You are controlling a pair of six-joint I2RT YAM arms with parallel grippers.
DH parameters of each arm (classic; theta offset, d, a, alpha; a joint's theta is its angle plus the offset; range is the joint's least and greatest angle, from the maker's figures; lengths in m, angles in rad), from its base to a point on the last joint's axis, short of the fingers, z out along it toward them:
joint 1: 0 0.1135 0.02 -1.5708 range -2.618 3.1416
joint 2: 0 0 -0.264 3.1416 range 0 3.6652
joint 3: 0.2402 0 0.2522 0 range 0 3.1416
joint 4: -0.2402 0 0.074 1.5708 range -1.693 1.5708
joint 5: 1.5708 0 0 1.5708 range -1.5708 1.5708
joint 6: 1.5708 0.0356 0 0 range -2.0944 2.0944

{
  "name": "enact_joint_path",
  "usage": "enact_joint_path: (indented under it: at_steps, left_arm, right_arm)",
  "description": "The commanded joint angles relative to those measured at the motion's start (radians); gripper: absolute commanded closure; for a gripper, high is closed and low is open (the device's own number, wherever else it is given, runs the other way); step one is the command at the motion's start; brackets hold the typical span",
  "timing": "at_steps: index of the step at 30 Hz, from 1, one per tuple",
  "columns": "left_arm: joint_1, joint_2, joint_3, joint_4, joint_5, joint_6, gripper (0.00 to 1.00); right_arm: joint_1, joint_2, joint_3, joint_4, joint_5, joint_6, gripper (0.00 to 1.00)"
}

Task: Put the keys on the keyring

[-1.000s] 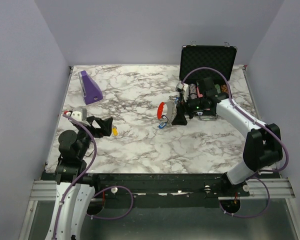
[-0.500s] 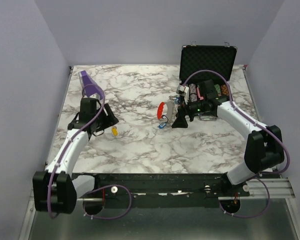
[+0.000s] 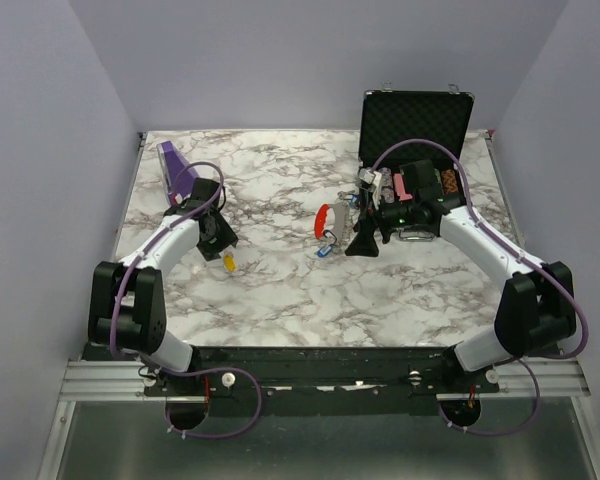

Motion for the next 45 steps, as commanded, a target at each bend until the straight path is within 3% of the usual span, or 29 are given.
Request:
enact_joint_path:
  at_steps: [1, 12, 16, 45]
  left_arm:
    - [-0.014, 0.064, 0.047, -0.061, -0.094, -0.054, 0.46]
    - [-0.034, 0.158, 0.127, -0.093, -0.096, -0.039, 0.51]
    - [-0.039, 0.186, 0.148, -0.104, -0.093, -0.043, 0.57]
    - [-0.054, 0.247, 0.22, -0.156, -0.122, -0.056, 0.63]
  right_arm:
    - [0.004, -0.035, -0.014, 0.004, 0.006, -0.026, 0.0]
    - [0.004, -0.059, -0.023, 0.001, -0.003, -0.036, 0.0]
    - [0.004, -0.062, -0.023, -0.002, -0.005, -0.04, 0.0]
    - [0.004, -0.084, -0.02, -0.013, -0.021, -0.049, 0.0]
